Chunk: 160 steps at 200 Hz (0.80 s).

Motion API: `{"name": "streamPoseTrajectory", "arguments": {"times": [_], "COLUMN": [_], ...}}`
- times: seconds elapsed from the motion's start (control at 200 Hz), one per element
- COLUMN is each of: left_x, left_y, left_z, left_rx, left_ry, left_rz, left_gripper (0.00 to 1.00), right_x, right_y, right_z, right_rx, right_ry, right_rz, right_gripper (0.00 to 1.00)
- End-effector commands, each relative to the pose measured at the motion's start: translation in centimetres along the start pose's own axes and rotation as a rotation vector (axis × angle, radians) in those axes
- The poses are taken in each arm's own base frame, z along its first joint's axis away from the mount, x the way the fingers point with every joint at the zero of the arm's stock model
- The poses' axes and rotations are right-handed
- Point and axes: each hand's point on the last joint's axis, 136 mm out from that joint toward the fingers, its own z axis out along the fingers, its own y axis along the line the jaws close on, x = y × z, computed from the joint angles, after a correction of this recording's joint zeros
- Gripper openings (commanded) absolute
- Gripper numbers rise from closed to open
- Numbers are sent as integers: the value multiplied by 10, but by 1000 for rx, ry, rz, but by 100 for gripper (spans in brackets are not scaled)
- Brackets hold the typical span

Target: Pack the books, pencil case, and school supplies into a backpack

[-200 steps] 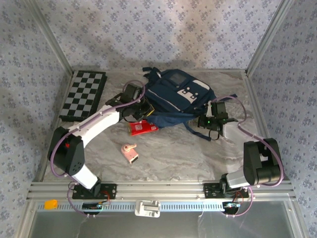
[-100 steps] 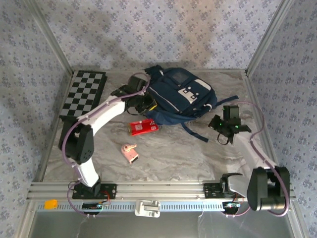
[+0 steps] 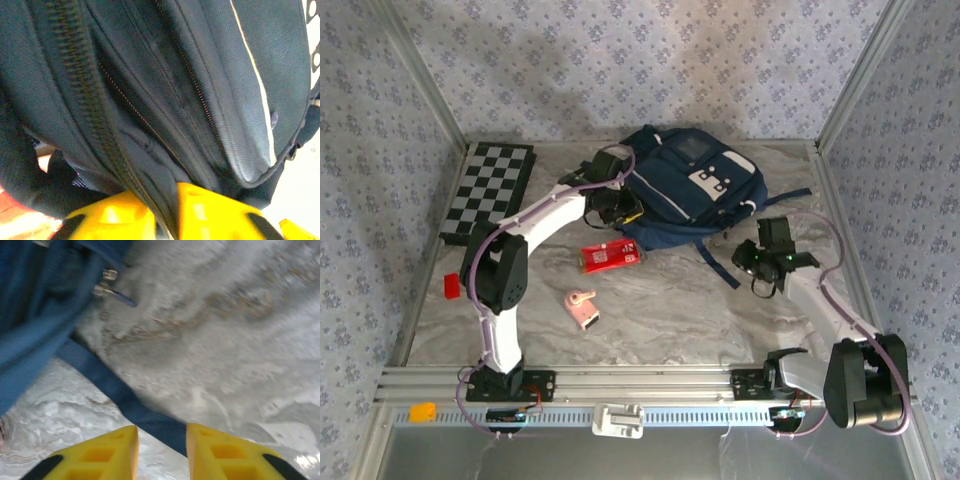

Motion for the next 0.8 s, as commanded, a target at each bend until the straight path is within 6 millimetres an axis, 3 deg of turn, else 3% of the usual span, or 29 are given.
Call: {"name": "streamPoseTrajectory", "arguments": {"times": [0.0,0.1,0.21,0.35,0.445,0.515,0.585,0.795], "left_x": [-8,4,14,24,26,32,37,48], "left_y": [-16,-19,-43,-77,-84,-75,-56,14], "left_z": [-47,-57,-54,-24,3,24,37,53], "left_rx": [38,34,72,101,76,52,21,-122], "left_ry": [-111,-163,-162,-125,-111,-67,-61,-35], "left_rz": [56,41,72,123,137,111,89,51], "left_gripper": [33,43,49,49,46,41,36,24], "right_x": [-9,-25,-42,-65,-79,-79,-93,-108], "right_y": [22,38,48,60,65,61,69,78], "right_z": [-2,-2,2,11,20,31,34,50], "right_rx": [15,46,72,123,143,193,199,227], "right_ry": [-16,-40,-32,-113,-127,-104,-112,-157], "right_rz": [-59,-36,51,97,121,123,135,124], "right_gripper": [44,55,61,65,65,64,63,64]}}
